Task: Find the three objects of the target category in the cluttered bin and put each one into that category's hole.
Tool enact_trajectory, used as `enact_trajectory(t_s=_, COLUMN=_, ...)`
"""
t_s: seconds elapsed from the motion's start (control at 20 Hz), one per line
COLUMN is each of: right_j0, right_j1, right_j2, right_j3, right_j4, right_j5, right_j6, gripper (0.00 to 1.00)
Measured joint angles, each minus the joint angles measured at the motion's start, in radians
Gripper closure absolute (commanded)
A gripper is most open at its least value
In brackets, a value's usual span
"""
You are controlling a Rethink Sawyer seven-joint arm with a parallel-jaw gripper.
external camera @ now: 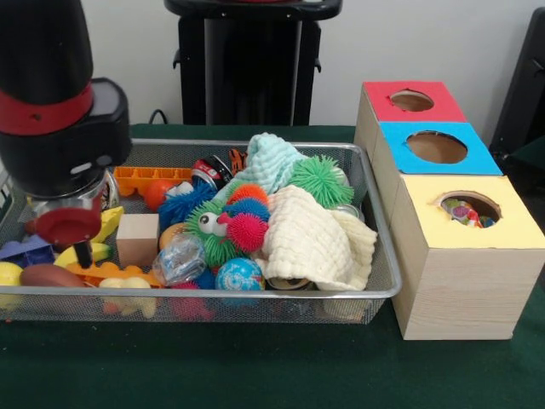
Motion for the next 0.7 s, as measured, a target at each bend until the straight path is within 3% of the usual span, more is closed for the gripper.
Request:
enact_trajectory(t_s=0.4, right_j0=0.084, right_j1=-0.1, right_j2=-0.002, right_j3=0.109, right_j4=0.055, right_j5=0.0, right_j6=0.0, gripper=1.0)
enact_trajectory(t_s=0.7, right_j0=0.143, right_j1=-0.129, right_j2=-0.003, right_j3=0.123, right_j4=0.075, right_j5=-0.004, right_j6=0.0, gripper=1.0)
